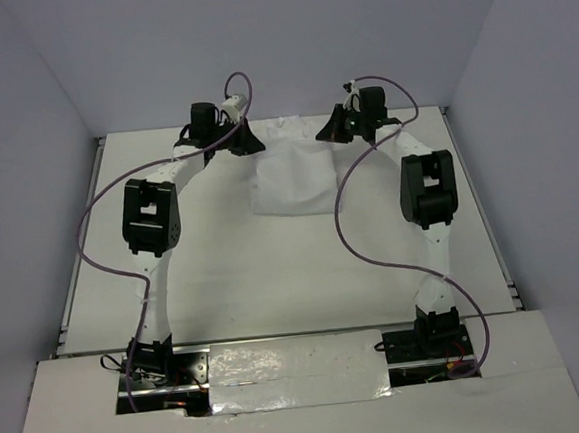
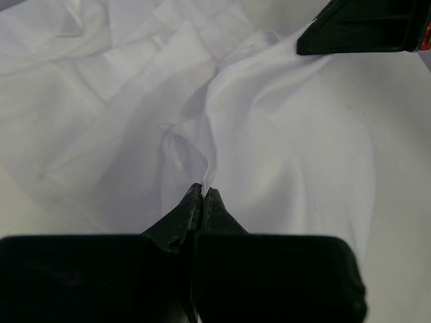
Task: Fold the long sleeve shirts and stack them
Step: Fold the shirt
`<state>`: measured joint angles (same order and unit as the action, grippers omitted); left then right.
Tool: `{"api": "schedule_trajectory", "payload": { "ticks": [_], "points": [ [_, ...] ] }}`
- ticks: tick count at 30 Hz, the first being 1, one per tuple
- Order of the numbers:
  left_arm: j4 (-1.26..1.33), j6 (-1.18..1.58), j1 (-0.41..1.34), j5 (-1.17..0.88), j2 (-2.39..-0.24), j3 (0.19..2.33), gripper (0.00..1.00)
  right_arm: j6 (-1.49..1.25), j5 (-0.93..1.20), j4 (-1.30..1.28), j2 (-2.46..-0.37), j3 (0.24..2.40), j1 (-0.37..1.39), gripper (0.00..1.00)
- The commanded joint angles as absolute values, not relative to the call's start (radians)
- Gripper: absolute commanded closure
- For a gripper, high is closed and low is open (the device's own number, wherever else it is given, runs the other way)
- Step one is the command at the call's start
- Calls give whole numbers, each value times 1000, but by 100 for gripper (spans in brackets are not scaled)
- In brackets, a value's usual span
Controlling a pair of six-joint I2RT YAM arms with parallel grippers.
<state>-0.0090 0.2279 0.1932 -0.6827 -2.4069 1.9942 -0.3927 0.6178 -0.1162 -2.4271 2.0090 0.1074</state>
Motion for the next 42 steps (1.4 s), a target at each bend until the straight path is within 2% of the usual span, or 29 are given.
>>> {"api": "schedule_trajectory", "payload": {
  "ticks": [1, 6, 9, 11, 12, 14, 15, 17, 18, 21, 24, 26, 27, 28, 29, 30, 34, 35, 38, 42],
  "points": [
    [72, 138, 196, -883, -2232, 1930, 100, -342, 695, -14, -2122, 1808, 133, 100],
    [16, 11, 198, -1049, -2106, 1792, 100, -240, 707, -32, -1857, 1474, 198, 100],
    [-119, -107, 199, -1124, -2024, 1708, 100, -232, 687, -38, -1720, 1286, 235, 100],
    [-308, -309, 204, -1156, -1962, 1649, 100, -207, 655, -57, -1659, 1206, 267, 100],
    [-392, -494, 207, -1182, -1942, 1635, 100, -196, 649, -66, -1602, 1140, 279, 100],
    [-714, -740, 221, -1203, -1907, 1614, 100, -181, 653, -86, -1551, 1080, 313, 100],
    [-835, -1022, 225, -1213, -1901, 1611, 100, -179, 660, -87, -1504, 1021, 324, 100],
    [-1174, -1310, 247, -1212, -1898, 1600, 100, -173, 669, -100, -1454, 965, 351, 100],
    [-1263, -1530, 255, -1204, -1905, 1594, 100, -170, 679, -106, -1406, 913, 360, 100],
    [-1371, -1650, 287, -1206, -1899, 1553, 99, -147, 706, -124, -1310, 818, 393, 100],
    [-1371, -1754, 316, -1168, -1864, 1480, 91, -106, 709, -150, -1243, 743, 438, 99],
    [-1371, -1813, 337, -1132, -1847, 1434, 84, -83, 703, -201, -1223, 710, 459, 91],
    [-1371, -1827, 350, -1105, -1829, 1405, 83, -77, 710, -230, -1218, 701, 474, 87],
    [-1371, -1851, 356, -1088, -1819, 1394, 78, -69, 712, -242, -1207, 683, 479, 77],
    [-1370, -1864, 368, -1069, -1801, 1381, 75, -66, 713, -256, -1200, 675, 489, 74],
    [-1370, -1877, 373, -1037, -1793, 1350, 67, -63, 712, -277, -1192, 667, 491, 62],
    [-1368, -1954, 400, -954, -1729, 1267, 45, -86, 742, -287, -1129, 632, 499, 45],
    [-1352, -1953, 414, -942, -1715, 1240, 33, -95, 741, -307, -1114, 635, 497, 42],
    [-1345, -1962, 440, -905, -1678, 1212, 19, -65, 753, -360, -1043, 670, 492, 39],
    [-1370, -1962, 469, -864, -1640, 1213, 15, -22, 784, -402, -986, 741, 491, 43]
  ]
}}
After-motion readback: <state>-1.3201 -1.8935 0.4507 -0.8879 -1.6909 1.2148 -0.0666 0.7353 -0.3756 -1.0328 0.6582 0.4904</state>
